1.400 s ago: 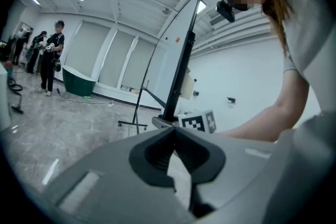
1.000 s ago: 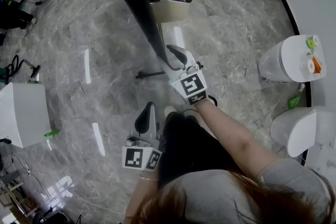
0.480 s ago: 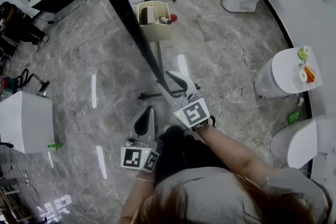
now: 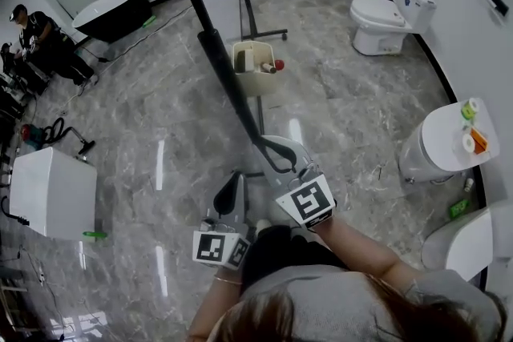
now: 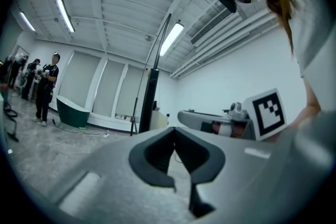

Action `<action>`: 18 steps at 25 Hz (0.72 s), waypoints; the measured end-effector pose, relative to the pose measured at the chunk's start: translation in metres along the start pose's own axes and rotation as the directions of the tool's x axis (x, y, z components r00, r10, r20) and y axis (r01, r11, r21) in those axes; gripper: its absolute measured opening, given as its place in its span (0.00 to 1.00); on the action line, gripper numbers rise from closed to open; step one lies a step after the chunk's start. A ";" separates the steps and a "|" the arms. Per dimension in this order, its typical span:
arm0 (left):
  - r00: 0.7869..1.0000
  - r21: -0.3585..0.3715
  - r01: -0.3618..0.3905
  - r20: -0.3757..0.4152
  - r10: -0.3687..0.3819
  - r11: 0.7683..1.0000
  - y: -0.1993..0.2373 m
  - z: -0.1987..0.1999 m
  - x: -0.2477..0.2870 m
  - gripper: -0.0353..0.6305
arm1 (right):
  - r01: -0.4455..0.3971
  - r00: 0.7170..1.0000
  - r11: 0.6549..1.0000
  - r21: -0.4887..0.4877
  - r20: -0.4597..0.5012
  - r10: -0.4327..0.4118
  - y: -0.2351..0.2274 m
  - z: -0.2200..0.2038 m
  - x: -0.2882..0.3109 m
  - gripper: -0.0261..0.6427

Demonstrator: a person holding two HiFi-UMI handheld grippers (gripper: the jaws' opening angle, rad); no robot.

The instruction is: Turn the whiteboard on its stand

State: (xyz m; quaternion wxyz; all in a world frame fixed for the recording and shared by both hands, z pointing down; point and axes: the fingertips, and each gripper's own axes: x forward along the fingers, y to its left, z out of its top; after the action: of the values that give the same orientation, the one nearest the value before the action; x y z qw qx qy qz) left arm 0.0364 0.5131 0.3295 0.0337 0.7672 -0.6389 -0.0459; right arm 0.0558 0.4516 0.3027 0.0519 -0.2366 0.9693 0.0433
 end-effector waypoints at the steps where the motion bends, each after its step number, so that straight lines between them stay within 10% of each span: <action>1: 1.000 0.007 0.001 -0.001 -0.001 1.000 -0.002 0.002 -0.001 0.05 | -0.002 1.000 1.000 0.003 0.006 0.002 0.001 0.007 -0.003 0.08; 18: 1.000 -0.003 0.019 0.015 -0.019 1.000 -0.010 0.005 -0.024 0.05 | -0.028 0.999 0.999 0.026 -0.042 0.029 0.028 0.005 -0.031 0.03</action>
State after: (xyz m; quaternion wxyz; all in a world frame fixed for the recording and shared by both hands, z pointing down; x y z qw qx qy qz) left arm 0.0412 0.5384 0.3241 0.0298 0.7727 -0.6318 -0.0532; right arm 0.0708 0.4908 0.3029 0.0338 -0.2231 0.9738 0.0269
